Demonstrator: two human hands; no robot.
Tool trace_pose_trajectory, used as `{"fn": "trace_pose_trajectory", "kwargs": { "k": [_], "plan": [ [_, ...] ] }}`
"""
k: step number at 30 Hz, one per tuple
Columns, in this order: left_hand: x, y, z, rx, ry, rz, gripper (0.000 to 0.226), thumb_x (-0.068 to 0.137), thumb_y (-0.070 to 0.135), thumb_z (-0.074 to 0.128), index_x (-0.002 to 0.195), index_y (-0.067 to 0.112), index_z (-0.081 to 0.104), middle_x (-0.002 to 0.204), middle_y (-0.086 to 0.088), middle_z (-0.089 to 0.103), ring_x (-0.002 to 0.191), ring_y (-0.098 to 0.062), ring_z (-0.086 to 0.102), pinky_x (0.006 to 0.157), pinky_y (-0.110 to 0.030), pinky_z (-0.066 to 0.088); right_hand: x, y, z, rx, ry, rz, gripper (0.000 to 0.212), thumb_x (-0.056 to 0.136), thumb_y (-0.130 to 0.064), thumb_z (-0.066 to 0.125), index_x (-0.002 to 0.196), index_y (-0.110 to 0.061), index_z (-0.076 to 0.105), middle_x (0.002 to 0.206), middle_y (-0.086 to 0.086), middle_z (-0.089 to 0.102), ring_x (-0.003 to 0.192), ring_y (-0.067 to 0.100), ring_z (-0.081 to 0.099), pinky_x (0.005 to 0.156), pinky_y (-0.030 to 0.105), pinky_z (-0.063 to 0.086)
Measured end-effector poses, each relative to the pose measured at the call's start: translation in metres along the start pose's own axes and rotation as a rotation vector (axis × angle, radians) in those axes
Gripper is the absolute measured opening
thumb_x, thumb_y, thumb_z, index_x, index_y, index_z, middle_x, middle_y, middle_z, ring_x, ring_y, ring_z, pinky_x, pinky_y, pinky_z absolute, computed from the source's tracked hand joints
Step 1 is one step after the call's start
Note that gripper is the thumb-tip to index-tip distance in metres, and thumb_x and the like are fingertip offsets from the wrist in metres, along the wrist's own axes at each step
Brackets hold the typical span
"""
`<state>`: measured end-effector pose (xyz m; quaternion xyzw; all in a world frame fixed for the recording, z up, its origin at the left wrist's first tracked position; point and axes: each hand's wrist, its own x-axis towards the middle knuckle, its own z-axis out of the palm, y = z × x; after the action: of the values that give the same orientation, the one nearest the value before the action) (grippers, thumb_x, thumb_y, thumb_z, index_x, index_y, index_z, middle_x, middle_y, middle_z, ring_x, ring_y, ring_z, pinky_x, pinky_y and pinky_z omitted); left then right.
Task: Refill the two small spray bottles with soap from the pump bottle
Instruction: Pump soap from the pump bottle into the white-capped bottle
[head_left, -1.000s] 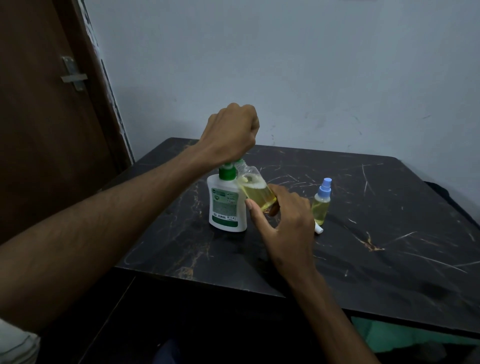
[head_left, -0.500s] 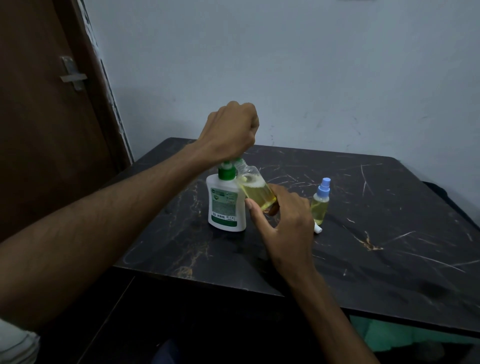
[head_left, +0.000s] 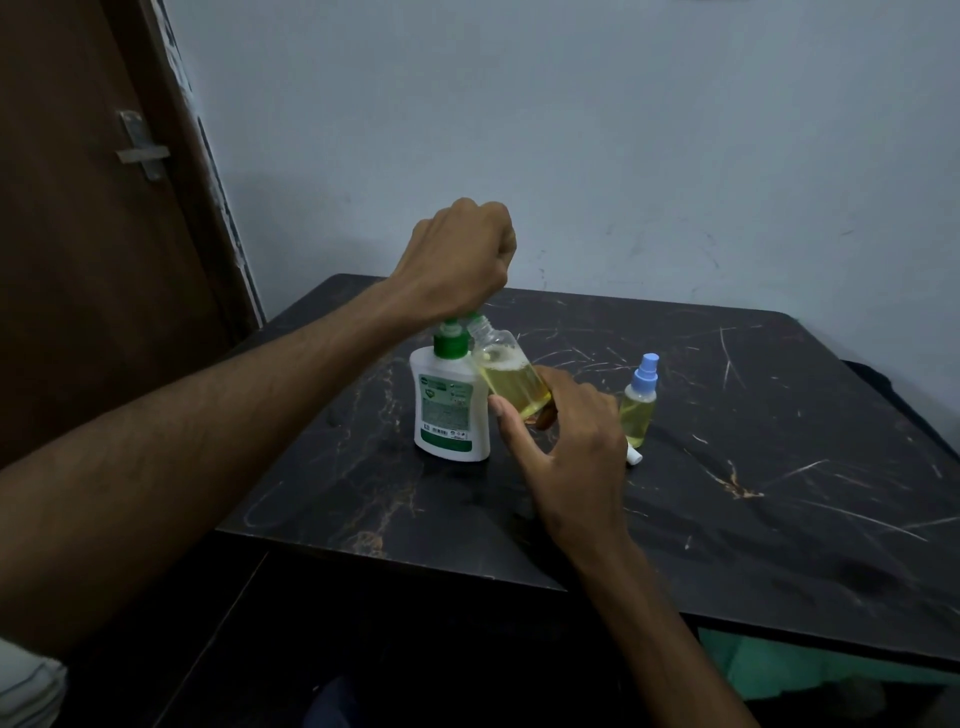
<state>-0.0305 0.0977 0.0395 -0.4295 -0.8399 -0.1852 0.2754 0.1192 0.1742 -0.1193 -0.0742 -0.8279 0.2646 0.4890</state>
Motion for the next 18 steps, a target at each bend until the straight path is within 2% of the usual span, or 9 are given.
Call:
{"fn": "trace_pose_trajectory", "kwargs": {
  "k": [2,6,18],
  "plan": [
    [-0.0014,0.0003,0.001,-0.005,-0.004,-0.009,0.037,0.069,-0.009,0.045,0.051,0.023,0.041,0.051,0.011,0.039,0.049,-0.009,0.039,0.059,-0.031,0.041,0.0001,-0.0005,0.0004,-0.001,0.002,-0.006,0.044,0.098,-0.055,0.061,0.121,-0.017,0.068,0.089,-0.008,0.061,0.082,0.012,0.052,0.079,0.023,0.032],
    [-0.0039,0.0001,0.004,-0.008,-0.003,0.0,0.036,0.067,-0.009,0.045,0.051,0.023,0.042,0.051,0.01,0.041,0.05,-0.011,0.042,0.062,-0.037,0.051,0.0003,-0.0001,0.0007,0.003,-0.012,-0.003,0.046,0.098,-0.055,0.061,0.122,-0.016,0.068,0.089,-0.007,0.062,0.083,0.014,0.054,0.081,0.023,0.033],
    [-0.0048,-0.0006,0.0036,0.011,0.005,-0.006,0.036,0.069,-0.008,0.044,0.052,0.024,0.039,0.052,0.01,0.038,0.051,-0.011,0.038,0.062,-0.039,0.049,-0.0001,-0.001,0.0003,0.005,-0.012,0.0,0.045,0.098,-0.055,0.062,0.123,-0.018,0.067,0.089,-0.007,0.062,0.083,0.014,0.053,0.079,0.024,0.035]
  ]
}}
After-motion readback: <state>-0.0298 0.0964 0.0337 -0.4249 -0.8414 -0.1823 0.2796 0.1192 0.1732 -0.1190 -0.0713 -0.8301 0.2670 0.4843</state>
